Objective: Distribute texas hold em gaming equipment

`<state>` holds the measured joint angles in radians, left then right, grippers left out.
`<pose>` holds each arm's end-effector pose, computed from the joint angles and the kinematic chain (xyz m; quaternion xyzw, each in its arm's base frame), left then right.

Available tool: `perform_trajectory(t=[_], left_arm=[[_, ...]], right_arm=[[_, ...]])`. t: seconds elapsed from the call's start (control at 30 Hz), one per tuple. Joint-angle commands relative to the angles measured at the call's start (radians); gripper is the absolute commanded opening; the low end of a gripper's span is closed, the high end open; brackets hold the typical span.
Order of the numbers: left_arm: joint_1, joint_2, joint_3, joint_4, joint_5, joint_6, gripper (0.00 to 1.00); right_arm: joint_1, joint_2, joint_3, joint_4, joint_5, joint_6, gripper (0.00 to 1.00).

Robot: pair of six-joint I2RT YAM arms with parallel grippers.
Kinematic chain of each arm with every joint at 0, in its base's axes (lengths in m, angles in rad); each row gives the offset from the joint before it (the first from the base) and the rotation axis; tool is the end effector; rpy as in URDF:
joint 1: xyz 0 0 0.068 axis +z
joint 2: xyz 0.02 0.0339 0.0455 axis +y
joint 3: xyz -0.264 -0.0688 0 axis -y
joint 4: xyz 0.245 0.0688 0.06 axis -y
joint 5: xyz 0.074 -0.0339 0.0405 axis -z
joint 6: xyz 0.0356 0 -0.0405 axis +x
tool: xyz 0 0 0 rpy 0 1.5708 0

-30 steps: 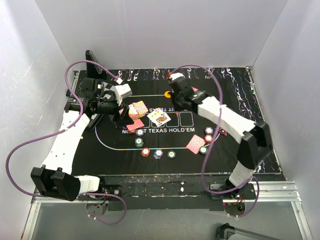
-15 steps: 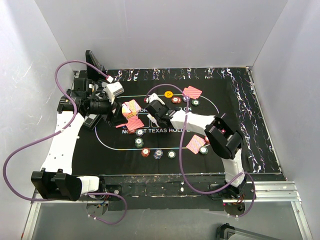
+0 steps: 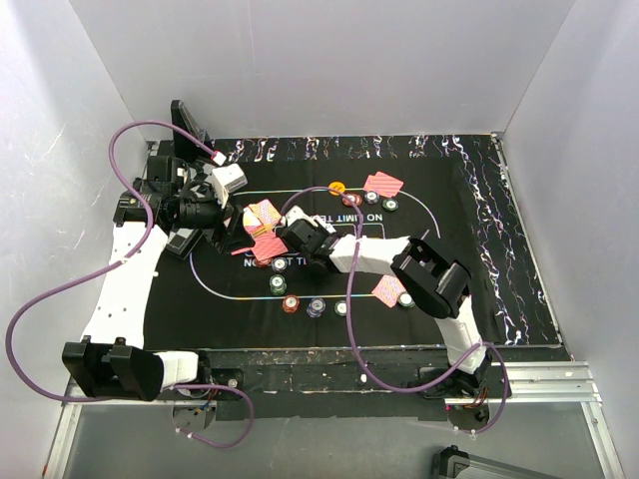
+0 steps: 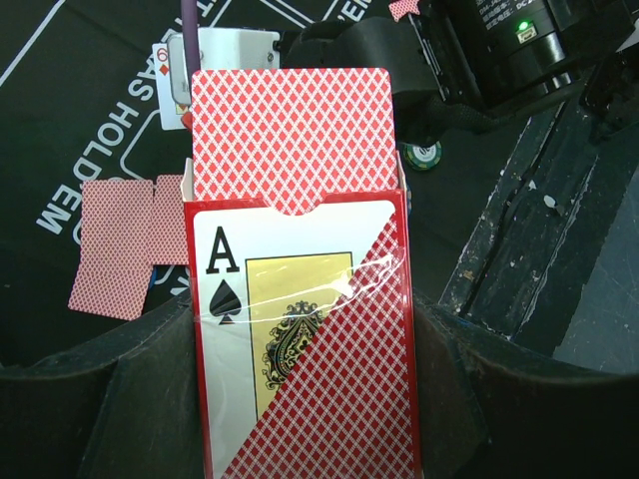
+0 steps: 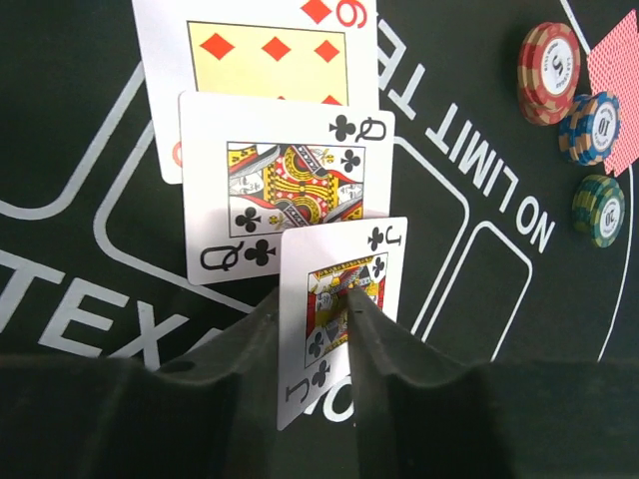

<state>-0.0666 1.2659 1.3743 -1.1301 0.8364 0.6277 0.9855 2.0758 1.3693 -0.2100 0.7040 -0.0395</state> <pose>0.2266 -0.0416 0.3680 0.4028 0.7897 -0.3070 0.3463 0.2593 0.3495 0.1509 -0.3393 0.8290 -0.1532 0.4173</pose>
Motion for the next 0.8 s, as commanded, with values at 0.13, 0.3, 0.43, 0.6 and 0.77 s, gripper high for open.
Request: perform_trajectory(t=[0.13, 0.3, 0.43, 0.6, 0.77], left_arm=[[0.007, -0.036, 0.046, 0.016, 0.044, -0.005, 0.0], [0.007, -0.03, 0.049, 0.026, 0.049, -0.011, 0.0], [0.007, -0.03, 0.057, 0.026, 0.046, -0.011, 0.0], [0.008, -0.014, 0.066, 0.024, 0.05, -0.014, 0.0], [0.014, -0.005, 0.066, 0.049, 0.041, -0.029, 0.0]], right_arm=[[0.001, -0.068, -0.081, 0.046, -0.124, 0.055, 0.51], [-0.001, -0.112, -0.102, 0.054, -0.175, 0.07, 0.55], [-0.001, -0.184, -0.133, 0.067, -0.241, 0.092, 0.63], [-0.001, -0.302, -0.194, 0.136, -0.34, 0.095, 0.7], [-0.005, -0.324, -0.147, 0.124, -0.506, 0.167, 0.7]])
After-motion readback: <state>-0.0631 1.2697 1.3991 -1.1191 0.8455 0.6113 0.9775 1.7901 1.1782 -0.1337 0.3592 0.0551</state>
